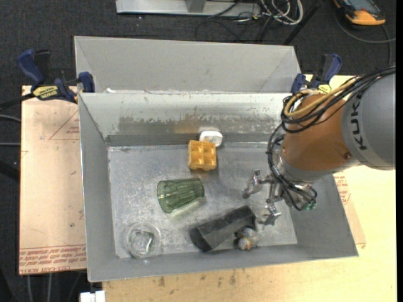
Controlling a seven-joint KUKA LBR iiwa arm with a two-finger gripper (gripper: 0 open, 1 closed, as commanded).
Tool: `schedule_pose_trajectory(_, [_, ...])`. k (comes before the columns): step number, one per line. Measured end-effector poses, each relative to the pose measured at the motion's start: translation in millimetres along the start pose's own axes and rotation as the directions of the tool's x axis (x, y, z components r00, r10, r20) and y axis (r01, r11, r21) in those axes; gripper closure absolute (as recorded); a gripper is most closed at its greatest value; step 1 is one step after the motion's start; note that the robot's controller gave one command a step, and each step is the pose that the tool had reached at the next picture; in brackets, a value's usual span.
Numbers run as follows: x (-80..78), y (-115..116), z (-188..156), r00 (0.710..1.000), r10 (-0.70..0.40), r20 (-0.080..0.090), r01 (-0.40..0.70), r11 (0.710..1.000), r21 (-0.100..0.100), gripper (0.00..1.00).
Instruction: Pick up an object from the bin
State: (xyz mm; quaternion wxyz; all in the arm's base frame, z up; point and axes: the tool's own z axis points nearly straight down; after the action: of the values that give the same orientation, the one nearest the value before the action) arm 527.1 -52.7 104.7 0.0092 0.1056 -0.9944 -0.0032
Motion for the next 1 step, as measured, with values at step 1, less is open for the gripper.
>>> schedule_pose_trajectory(1, [-6.3,-5.3,-17.3,0.993,0.117,0.021,-0.117,0.993,0.005,0.00])
